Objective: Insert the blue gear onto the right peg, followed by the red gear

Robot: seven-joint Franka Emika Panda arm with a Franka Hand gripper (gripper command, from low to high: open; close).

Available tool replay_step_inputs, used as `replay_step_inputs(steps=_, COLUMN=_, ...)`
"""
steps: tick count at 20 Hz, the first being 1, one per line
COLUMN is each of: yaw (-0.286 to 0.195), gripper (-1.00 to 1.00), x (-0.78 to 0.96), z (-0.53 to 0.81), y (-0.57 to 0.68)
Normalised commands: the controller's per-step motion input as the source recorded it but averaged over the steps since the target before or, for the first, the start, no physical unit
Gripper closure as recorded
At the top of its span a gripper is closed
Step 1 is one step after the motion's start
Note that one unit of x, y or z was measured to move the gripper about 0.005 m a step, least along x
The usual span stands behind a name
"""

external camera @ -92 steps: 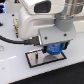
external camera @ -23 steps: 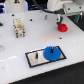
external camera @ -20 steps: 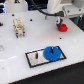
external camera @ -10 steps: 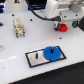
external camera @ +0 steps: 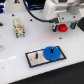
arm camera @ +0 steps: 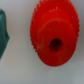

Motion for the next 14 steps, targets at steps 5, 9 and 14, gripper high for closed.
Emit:
replay_step_inputs(steps=5, yaw=0.000, gripper=1.00, x=-0.36, z=-0.07, y=-0.03)
replay_step_inputs(steps=9, yaw=0.000, gripper=1.00, x=-0.11, z=0.22, y=-0.01)
replay_step_inputs(steps=14, yaw=0.000, gripper=1.00, x=0.15, z=0.57, y=-0.07)
